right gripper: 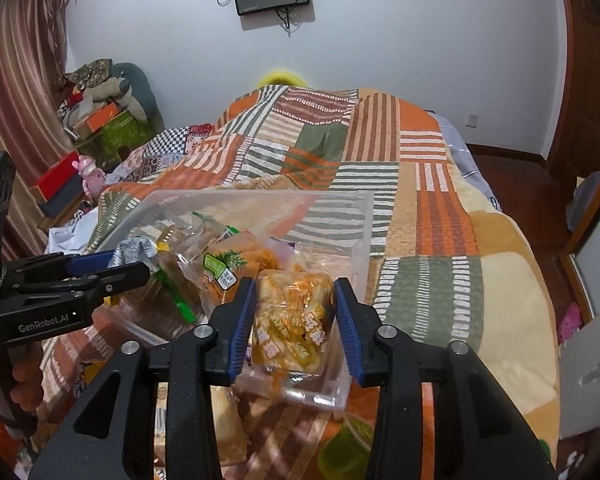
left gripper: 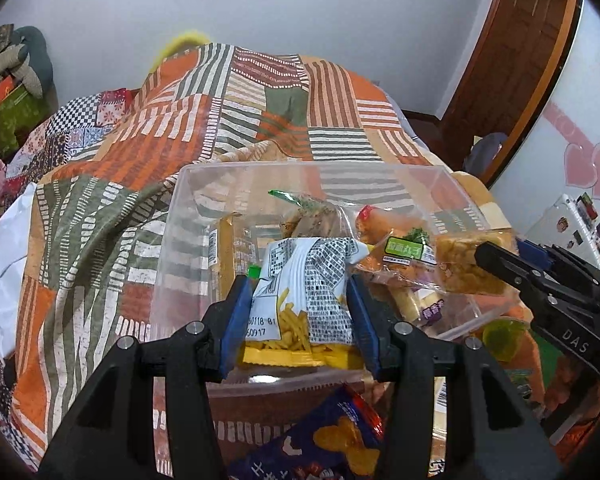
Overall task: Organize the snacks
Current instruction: 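Carry both bags into the clear box and open both tools, then grasp the orange-labelled bread pack with the left tool while the right tool grasps the green pea bag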
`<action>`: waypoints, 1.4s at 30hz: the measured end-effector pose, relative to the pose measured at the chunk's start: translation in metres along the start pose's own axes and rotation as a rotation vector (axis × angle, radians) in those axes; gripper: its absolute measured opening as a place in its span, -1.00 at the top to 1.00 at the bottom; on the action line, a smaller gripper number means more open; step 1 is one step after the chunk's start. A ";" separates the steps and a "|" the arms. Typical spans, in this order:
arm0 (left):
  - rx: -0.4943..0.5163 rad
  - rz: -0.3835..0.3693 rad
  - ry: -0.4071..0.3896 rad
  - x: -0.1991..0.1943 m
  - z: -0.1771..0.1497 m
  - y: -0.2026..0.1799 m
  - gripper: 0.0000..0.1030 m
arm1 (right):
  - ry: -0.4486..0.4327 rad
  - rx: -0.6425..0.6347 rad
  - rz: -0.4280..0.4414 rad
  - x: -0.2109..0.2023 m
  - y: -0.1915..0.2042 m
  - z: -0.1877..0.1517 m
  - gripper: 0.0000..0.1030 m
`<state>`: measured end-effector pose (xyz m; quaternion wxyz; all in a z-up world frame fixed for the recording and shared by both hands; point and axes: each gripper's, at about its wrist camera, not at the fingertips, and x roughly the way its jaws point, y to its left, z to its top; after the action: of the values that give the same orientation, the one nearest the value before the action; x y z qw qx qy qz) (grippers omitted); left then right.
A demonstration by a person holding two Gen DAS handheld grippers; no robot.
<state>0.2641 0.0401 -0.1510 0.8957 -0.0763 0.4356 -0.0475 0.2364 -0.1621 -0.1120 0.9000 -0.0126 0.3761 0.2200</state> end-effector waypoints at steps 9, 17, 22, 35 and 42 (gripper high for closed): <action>0.012 0.018 -0.060 -0.039 -0.006 -0.004 -0.24 | -0.064 -0.033 -0.017 -0.037 0.004 -0.001 -0.18; 0.024 0.044 -0.074 -0.074 -0.028 -0.005 -0.45 | -0.093 -0.032 -0.012 -0.071 0.003 -0.013 -0.43; 0.021 0.047 -0.060 -0.090 -0.050 0.000 -0.48 | -0.082 -0.041 -0.010 -0.084 0.001 -0.027 -0.44; 0.015 0.046 0.047 -0.096 -0.121 0.007 -0.49 | -0.006 -0.021 -0.042 -0.095 -0.009 -0.072 -0.45; -0.002 0.030 0.113 -0.086 -0.148 0.010 -0.49 | 0.049 0.022 -0.044 -0.087 -0.014 -0.097 -0.45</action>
<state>0.0950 0.0483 -0.1765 0.8703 -0.0677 0.4864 -0.0380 0.1234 -0.2269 -0.1244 0.8952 -0.0161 0.4000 0.1957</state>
